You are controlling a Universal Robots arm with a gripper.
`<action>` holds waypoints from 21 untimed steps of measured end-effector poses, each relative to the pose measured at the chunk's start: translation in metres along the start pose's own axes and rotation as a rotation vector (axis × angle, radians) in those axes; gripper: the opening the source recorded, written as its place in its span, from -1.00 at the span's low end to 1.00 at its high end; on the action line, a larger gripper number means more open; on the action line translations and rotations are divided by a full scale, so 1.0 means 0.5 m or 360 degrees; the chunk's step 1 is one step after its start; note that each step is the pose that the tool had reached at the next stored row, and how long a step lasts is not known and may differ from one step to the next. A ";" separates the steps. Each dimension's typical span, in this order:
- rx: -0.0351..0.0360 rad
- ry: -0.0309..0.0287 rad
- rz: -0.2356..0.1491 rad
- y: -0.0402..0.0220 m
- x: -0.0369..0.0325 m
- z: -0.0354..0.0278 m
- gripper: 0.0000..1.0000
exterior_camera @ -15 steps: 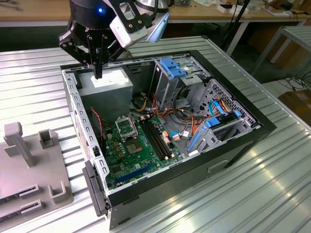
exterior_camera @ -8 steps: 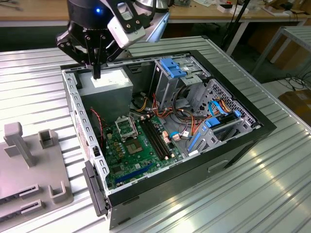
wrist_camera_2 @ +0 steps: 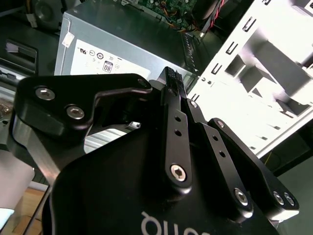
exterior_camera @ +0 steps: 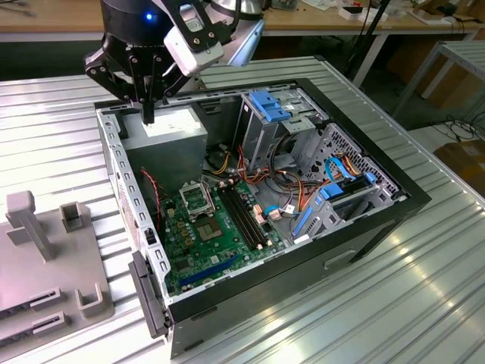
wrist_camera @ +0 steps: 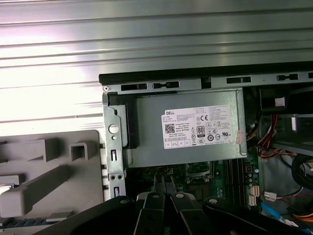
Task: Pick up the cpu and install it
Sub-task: 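Reach for the cpu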
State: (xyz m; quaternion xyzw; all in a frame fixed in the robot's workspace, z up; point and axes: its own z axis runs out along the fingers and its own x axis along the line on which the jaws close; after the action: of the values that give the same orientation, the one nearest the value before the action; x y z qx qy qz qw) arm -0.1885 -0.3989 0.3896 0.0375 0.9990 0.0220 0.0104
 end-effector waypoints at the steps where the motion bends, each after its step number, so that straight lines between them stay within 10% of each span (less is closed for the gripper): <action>1: 0.0000 0.00005 0.0000 0.000 0.001 0.000 -0.79; 21: 0.0001 0.00117 0.0000 -0.001 0.018 0.002 -0.79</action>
State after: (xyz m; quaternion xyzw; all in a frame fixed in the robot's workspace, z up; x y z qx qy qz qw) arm -0.1973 -0.3989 0.3885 0.0375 0.9990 0.0219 0.0067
